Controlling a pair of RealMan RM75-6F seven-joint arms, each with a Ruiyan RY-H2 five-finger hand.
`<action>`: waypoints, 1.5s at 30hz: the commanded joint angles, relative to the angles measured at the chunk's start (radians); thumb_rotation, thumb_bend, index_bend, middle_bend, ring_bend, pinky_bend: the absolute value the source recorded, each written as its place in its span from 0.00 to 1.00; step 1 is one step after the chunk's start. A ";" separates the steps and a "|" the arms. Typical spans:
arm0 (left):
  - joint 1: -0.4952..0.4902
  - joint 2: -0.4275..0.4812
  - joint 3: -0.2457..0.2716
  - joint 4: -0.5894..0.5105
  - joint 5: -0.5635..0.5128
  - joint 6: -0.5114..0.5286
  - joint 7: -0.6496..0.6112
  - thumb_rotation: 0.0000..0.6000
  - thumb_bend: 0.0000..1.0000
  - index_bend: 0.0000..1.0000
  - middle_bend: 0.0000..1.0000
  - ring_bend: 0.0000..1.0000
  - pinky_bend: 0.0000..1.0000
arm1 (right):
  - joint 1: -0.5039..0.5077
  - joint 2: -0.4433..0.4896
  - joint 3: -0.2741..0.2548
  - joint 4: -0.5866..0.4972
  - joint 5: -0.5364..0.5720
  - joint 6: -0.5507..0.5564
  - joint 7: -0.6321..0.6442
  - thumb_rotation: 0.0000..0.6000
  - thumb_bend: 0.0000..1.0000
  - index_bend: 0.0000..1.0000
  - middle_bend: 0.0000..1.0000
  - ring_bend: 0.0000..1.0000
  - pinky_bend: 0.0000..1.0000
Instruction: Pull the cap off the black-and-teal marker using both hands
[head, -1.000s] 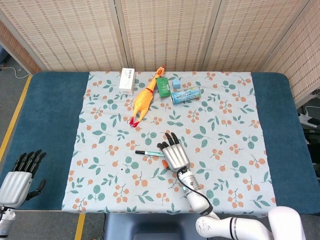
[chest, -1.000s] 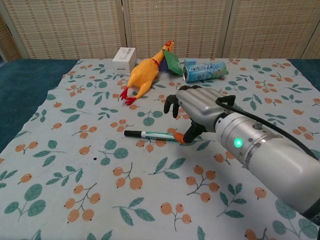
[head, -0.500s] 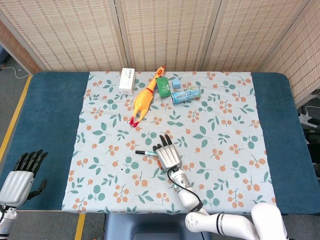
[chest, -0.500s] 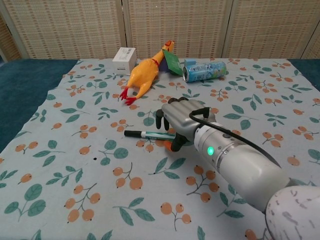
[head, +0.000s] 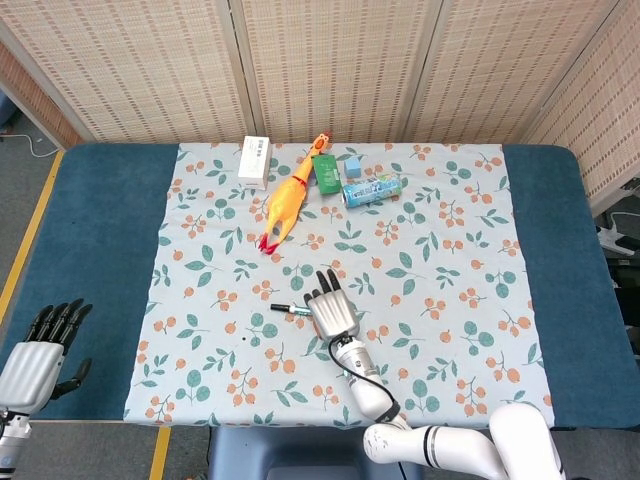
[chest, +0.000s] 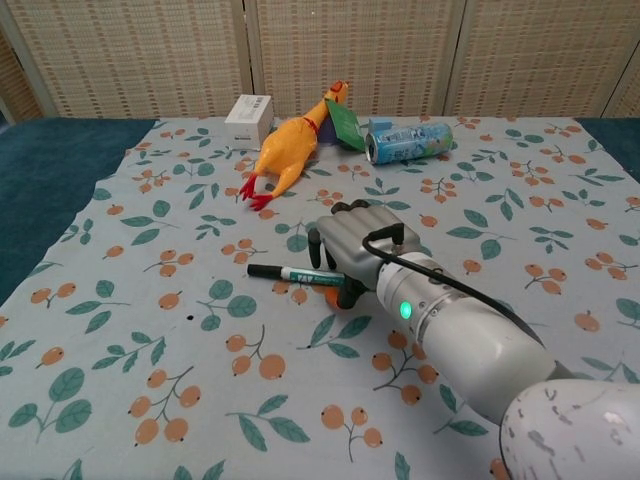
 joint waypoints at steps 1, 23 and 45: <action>-0.001 0.001 0.000 0.001 0.001 -0.001 -0.001 1.00 0.42 0.00 0.00 0.00 0.04 | 0.006 -0.004 -0.006 0.001 -0.001 0.006 -0.009 1.00 0.30 0.41 0.40 0.03 0.00; -0.004 0.014 0.004 0.000 0.007 -0.004 -0.028 1.00 0.42 0.00 0.00 0.00 0.04 | 0.046 -0.034 -0.013 -0.014 0.085 0.063 -0.194 1.00 0.32 0.47 0.44 0.08 0.00; 0.001 0.001 0.001 0.022 0.036 0.032 -0.053 1.00 0.43 0.00 0.00 0.00 0.05 | -0.028 0.014 -0.115 0.014 -0.144 0.119 0.128 1.00 0.49 0.92 0.80 0.43 0.00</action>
